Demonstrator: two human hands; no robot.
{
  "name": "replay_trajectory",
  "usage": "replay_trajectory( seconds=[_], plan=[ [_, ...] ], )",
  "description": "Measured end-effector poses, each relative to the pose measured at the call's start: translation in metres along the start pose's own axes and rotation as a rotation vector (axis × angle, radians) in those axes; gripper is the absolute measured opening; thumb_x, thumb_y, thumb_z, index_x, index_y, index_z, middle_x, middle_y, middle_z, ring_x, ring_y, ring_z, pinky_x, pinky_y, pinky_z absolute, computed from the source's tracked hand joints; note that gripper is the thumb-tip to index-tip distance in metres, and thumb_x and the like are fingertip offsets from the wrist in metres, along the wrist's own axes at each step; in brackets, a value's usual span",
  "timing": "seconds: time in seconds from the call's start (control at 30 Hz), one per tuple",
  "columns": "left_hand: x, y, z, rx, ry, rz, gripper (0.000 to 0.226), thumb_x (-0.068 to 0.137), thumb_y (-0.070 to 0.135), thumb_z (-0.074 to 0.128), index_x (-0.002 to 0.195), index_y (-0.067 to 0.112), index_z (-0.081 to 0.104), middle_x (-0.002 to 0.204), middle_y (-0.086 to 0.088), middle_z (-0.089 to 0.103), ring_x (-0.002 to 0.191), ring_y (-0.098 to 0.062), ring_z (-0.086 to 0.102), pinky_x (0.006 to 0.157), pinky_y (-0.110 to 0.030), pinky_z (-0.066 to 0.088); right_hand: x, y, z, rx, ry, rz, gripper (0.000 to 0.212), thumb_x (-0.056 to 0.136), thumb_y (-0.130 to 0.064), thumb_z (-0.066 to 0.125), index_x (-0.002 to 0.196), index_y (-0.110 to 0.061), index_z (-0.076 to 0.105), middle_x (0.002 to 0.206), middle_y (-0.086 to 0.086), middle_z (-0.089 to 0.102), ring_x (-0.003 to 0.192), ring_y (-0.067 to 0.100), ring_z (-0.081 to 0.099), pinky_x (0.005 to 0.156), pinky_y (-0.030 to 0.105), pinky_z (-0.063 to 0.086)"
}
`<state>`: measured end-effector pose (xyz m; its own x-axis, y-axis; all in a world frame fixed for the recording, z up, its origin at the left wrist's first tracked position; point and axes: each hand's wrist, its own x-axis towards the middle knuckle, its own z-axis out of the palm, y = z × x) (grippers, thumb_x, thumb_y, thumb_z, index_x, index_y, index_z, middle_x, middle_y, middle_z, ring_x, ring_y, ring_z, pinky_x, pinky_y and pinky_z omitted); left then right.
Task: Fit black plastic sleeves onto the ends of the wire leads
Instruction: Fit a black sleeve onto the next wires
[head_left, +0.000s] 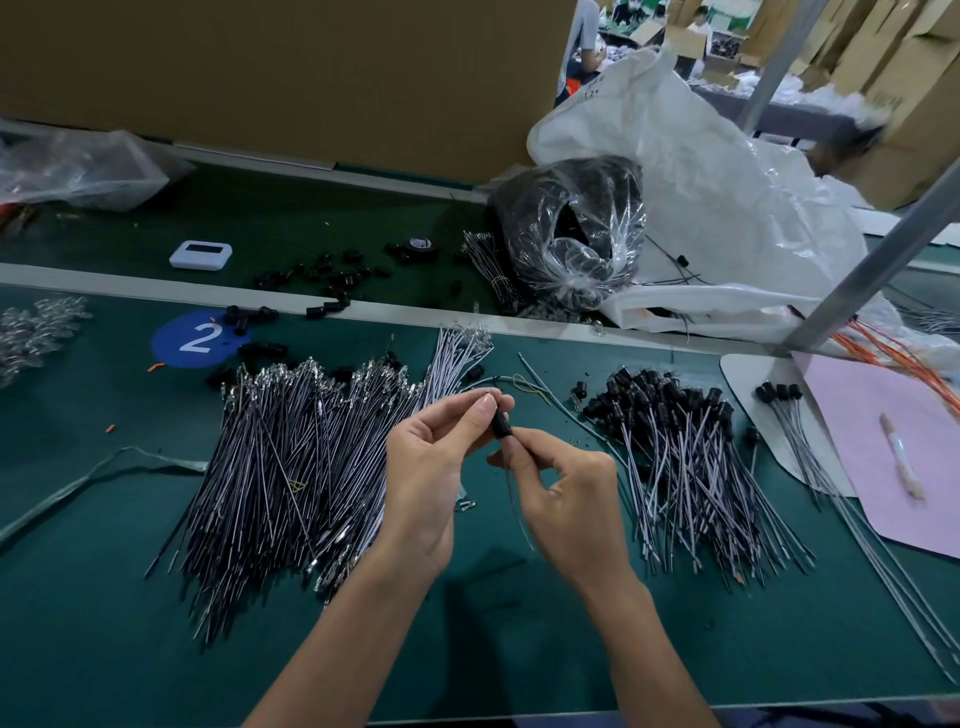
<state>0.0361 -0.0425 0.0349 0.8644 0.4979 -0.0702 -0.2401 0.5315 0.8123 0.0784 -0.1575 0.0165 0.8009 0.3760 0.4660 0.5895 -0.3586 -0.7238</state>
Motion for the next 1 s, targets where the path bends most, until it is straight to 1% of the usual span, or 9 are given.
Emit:
replay_trajectory(
  seconds=[0.1,0.17,0.33,0.47,0.53,0.7,0.8,0.9,1.0],
  plan=[
    [0.0007,-0.0011,0.0,0.023,0.012,0.014,0.017,0.086,0.006,0.064,0.08,0.013,0.079,0.094,-0.015,0.075,0.087,-0.019,0.069,0.072,-0.022,0.056,0.0,-0.0006,-0.0003,0.012,-0.007,-0.006,0.016,0.095,-0.017,0.06,0.099,-0.013,0.075,0.081,-0.01,0.075,0.073,0.002,0.07,0.066,0.036,0.056],
    [0.0005,-0.0025,0.0003,0.039,0.019,0.02,0.021,0.089,0.004,0.062,0.081,0.012,0.079,0.094,-0.015,0.075,0.086,-0.018,0.07,0.072,-0.022,0.056,-0.0001,-0.0003,-0.0005,0.034,-0.006,-0.006,0.015,0.095,-0.014,0.061,0.099,-0.012,0.075,0.081,-0.009,0.075,0.075,-0.001,0.07,0.068,0.03,0.056],
    [0.0004,-0.0068,0.0019,0.028,0.102,0.03,0.01,0.087,0.005,0.065,0.088,0.002,0.074,0.091,-0.013,0.075,0.087,-0.017,0.07,0.086,-0.028,0.055,-0.0016,-0.0017,0.0027,0.078,0.051,-0.006,0.013,0.093,-0.008,0.063,0.096,-0.011,0.075,0.079,-0.01,0.075,0.074,-0.001,0.07,0.069,0.019,0.054],
    [-0.0014,-0.0081,0.0039,-0.007,0.117,0.042,0.01,0.082,0.008,0.068,0.087,0.003,0.074,0.089,-0.01,0.075,0.083,-0.015,0.069,0.081,-0.025,0.056,-0.0036,-0.0025,0.0049,0.086,0.088,0.005,0.012,0.093,-0.009,0.063,0.095,-0.013,0.075,0.077,-0.011,0.073,0.071,0.002,0.07,0.067,0.021,0.055],
    [-0.0022,-0.0082,0.0044,-0.037,0.113,0.044,0.015,0.077,0.013,0.069,0.087,0.003,0.074,0.088,-0.01,0.075,0.082,-0.015,0.069,0.078,-0.023,0.056,-0.0044,-0.004,0.005,0.103,0.093,0.009,0.012,0.092,-0.01,0.063,0.094,-0.013,0.075,0.077,-0.011,0.073,0.071,0.004,0.07,0.068,0.022,0.055],
    [-0.0038,-0.008,0.0052,-0.108,0.086,0.029,0.02,0.074,0.015,0.07,0.088,0.002,0.074,0.091,-0.012,0.075,0.081,-0.017,0.067,0.075,-0.024,0.055,-0.0032,-0.0083,0.0016,0.155,0.095,0.001,0.015,0.091,-0.013,0.062,0.095,-0.013,0.076,0.08,-0.013,0.074,0.073,0.004,0.07,0.069,0.018,0.054],
    [-0.0043,-0.0066,0.0055,-0.098,0.065,0.037,0.018,0.075,0.015,0.068,0.089,0.004,0.074,0.093,-0.012,0.074,0.083,-0.019,0.067,0.079,-0.027,0.054,-0.0029,-0.0085,-0.0009,0.161,0.082,0.014,0.015,0.09,-0.013,0.061,0.096,-0.013,0.075,0.08,-0.012,0.074,0.073,0.005,0.07,0.07,0.02,0.054],
    [-0.0039,-0.0064,0.0056,-0.038,0.048,0.066,0.01,0.085,0.008,0.064,0.091,0.006,0.072,0.093,-0.01,0.075,0.082,-0.016,0.068,0.075,-0.023,0.055,-0.0026,-0.0085,-0.0015,0.163,0.067,0.019,0.014,0.09,-0.015,0.062,0.095,-0.013,0.075,0.079,-0.01,0.073,0.073,0.008,0.07,0.07,0.023,0.055],
    [-0.0035,-0.0086,0.0039,0.088,0.022,0.109,0.014,0.094,0.002,0.057,0.092,0.008,0.07,0.094,-0.006,0.075,0.083,-0.015,0.068,0.074,-0.021,0.054,-0.0027,-0.0071,-0.0013,0.183,0.058,0.039,0.009,0.089,-0.015,0.066,0.093,-0.017,0.074,0.078,-0.012,0.073,0.072,0.009,0.07,0.07,0.022,0.054]
  ],
)
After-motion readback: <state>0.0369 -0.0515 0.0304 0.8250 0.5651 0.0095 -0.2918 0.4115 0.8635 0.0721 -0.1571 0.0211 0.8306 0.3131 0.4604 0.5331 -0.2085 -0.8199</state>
